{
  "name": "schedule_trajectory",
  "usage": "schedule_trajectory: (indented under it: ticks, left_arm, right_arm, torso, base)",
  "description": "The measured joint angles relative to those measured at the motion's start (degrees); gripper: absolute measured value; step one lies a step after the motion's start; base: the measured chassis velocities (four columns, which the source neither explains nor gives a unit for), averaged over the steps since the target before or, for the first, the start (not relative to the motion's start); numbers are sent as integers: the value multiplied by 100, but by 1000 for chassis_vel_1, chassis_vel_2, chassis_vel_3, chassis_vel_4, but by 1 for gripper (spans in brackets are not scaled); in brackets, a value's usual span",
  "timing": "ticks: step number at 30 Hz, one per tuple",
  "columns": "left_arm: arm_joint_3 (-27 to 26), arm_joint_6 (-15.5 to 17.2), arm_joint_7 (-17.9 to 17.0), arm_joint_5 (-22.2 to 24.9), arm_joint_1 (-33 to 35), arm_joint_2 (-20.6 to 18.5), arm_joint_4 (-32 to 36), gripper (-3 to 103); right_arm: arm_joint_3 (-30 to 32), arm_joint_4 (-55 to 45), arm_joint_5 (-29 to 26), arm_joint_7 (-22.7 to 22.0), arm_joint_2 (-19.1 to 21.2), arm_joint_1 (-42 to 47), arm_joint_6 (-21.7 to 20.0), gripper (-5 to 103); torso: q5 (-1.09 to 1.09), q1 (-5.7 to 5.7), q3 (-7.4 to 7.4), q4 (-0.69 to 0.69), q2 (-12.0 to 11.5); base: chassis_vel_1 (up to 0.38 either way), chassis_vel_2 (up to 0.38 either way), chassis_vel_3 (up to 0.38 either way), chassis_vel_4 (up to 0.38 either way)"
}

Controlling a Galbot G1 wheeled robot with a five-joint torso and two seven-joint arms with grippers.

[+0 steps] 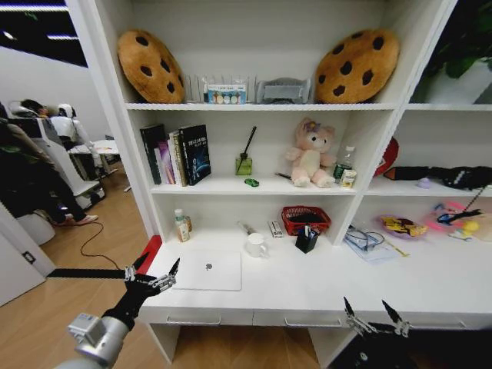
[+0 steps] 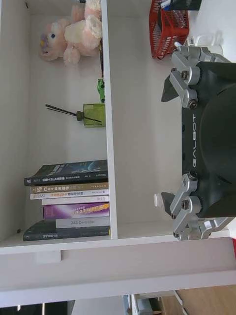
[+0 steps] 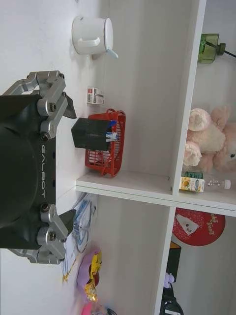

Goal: Organize the objects on the table.

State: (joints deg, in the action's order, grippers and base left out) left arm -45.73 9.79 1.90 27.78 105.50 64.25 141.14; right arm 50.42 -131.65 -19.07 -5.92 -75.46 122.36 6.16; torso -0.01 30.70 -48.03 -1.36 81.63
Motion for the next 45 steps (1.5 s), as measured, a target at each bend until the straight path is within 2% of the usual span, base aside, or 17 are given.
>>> schedule_trajectory:
  ticks: [6, 8, 10, 11, 12, 14, 16, 17, 18, 21, 22, 25, 28, 30, 33, 40, 45]
  left_arm:
    - [0, 0, 0, 0, 0, 0, 0, 100]
    - [-1, 0, 0, 0, 0, 0, 1, 100]
    - [-1, 0, 0, 0, 0, 0, 1, 100]
    - [0, 0, -1, 0, 0, 0, 0, 100]
    - [-1, 0, 0, 0, 0, 0, 1, 100]
    - [0, 0, -1, 0, 0, 0, 0, 100]
    - [-1, 0, -1, 0, 0, 0, 1, 100]
    - [0, 0, -1, 0, 0, 0, 0, 100]
    - [0, 0, 0, 0, 0, 0, 1, 100]
    - [1, 0, 3, 0, 0, 0, 1, 100]
    - [0, 0, -2, 0, 0, 0, 1, 100]
    - [0, -1, 1, 0, 1, 0, 2, 100]
    - [1, 0, 2, 0, 1, 1, 1, 100]
    - [1, 0, 2, 0, 2, 1, 2, 100]
    - [1, 0, 1, 0, 0, 0, 2, 100]
    - [0, 0, 2, 0, -1, 0, 1, 100]
    - [0, 0, 2, 0, 0, 0, 0, 100]
  right_arm:
    - [0, 0, 0, 0, 0, 0, 0, 100]
    - [0, 0, 0, 0, 0, 0, 0, 100]
    - [-1, 1, 0, 0, 0, 0, 0, 100]
    - [1, 0, 0, 0, 0, 0, 0, 100]
    - [-1, 0, 0, 0, 0, 0, 0, 100]
    - [0, 1, 0, 0, 0, 0, 0, 100]
    - [-1, 0, 0, 0, 0, 0, 0, 100]
    - [0, 0, 0, -1, 0, 0, 1, 100]
    - [-1, 0, 0, 0, 0, 0, 1, 100]
    - [-1, 1, 0, 0, 0, 0, 1, 100]
    - [0, 0, 0, 0, 0, 0, 1, 100]
    - [-1, 1, 0, -1, 0, 2, 1, 100]
    - [-1, 1, 0, 0, -1, 1, 1, 100]
    - [-1, 1, 0, 0, 0, 1, 1, 100]
    - [-1, 1, 0, -1, -1, 1, 1, 100]
    - [-1, 1, 0, 0, 1, -1, 1, 100]
    - [-1, 0, -1, 0, 1, -1, 1, 100]
  torso:
    - [-2, -2, 1, -1, 0]
    - [6, -2, 0, -1, 0]
    - [5, -2, 1, 0, 0]
    - [-6, -2, 1, -1, 1]
    - [6, -3, 1, -2, 1]
    - [1, -2, 0, 0, 0]
    - [5, -1, 0, -1, 0]
    - [-6, -3, 1, -1, 2]
    - [2, -4, 2, -1, 2]
    - [4, -2, 0, 0, 0]
    - [-5, -4, 2, -2, 2]
    - [3, -7, 2, -1, 3]
    - [0, -8, 3, 0, 4]
    - [0, -9, 4, 2, 6]
    - [3, -7, 2, -5, 3]
    - [3, 5, -2, 1, -3]
    - [0, 1, 0, -2, -2]
  base:
    - [202, -207, -216, 204]
    - [234, -216, -260, 252]
    - [257, -237, -255, 266]
    - [259, -272, -258, 273]
    - [283, -272, -329, 302]
    - [309, -298, -329, 331]
    - [308, -345, -320, 359]
    - [308, -345, -314, 347]
    - [350, -332, -314, 332]
    - [365, -362, -356, 350]
    - [359, -398, -378, 350]
    - [362, -357, -359, 337]
    - [278, -291, -306, 277]
    - [175, -224, -179, 177]
    - [17, 0, -104, 81]
    - [-67, 12, 60, -21]
    - [-6, 27, 11, -19]
